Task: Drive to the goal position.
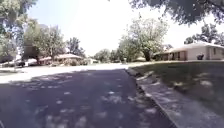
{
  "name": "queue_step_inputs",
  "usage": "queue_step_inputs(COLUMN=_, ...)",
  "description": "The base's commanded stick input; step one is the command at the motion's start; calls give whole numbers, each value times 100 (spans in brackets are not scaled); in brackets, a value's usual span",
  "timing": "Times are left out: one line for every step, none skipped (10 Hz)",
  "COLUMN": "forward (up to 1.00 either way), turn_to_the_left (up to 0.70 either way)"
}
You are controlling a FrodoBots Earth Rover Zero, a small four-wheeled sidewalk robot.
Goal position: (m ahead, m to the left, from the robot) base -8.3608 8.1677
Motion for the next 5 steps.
queue_step_inputs(forward=0, turn_to_the_left=70)
queue_step_inputs(forward=0, turn_to_the_left=70)
queue_step_inputs(forward=0, turn_to_the_left=70)
queue_step_inputs(forward=0, turn_to_the_left=70)
queue_step_inputs(forward=0, turn_to_the_left=70)
